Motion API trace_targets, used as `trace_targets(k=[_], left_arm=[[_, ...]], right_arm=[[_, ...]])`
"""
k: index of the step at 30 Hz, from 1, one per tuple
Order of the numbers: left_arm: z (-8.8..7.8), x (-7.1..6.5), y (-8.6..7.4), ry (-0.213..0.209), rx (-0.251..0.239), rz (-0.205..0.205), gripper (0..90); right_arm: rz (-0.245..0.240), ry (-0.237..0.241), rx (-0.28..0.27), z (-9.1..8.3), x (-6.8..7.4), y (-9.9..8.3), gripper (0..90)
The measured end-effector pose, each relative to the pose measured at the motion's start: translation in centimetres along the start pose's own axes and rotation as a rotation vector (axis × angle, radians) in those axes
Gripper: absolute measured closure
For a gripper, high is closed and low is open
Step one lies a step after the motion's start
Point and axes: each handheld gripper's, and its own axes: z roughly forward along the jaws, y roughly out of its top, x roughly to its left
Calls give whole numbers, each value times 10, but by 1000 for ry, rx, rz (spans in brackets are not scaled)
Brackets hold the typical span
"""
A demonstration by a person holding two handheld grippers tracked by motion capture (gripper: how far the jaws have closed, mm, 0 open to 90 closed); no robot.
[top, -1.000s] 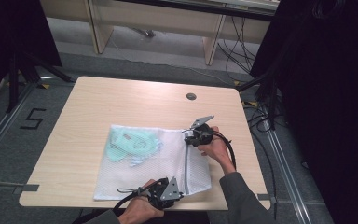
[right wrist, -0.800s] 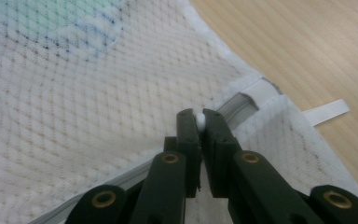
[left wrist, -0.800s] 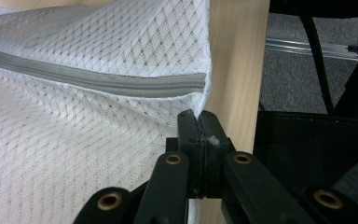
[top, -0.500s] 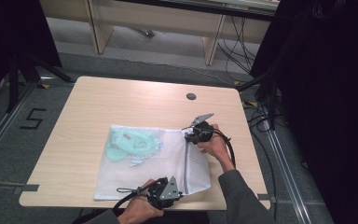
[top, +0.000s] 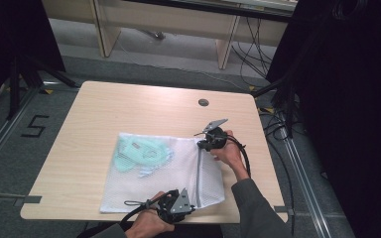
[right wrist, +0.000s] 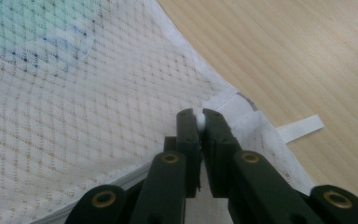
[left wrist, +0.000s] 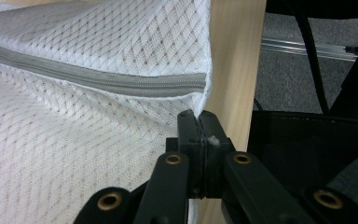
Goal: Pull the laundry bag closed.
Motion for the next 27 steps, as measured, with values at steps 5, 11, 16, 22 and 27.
trace_targets(k=[5, 11, 16, 22, 27], left_arm=[[-1, 1, 0, 2, 18, 26, 892], [1, -1, -1, -9, 2, 11, 892], [1, -4, -1, -14, 3, 12, 892], [-1, -1, -1, -3, 12, 18, 892], [-2, -1, 0, -10, 0, 9, 893]], right_arm=[[12, -10, -13, 1, -2, 0, 862], [28, -12, -12, 1, -5, 0, 862], [38, -29, -12, 3, -9, 0, 862], [18, -23, -18, 4, -11, 3, 862], [20, -29, -16, 6, -10, 4, 863]])
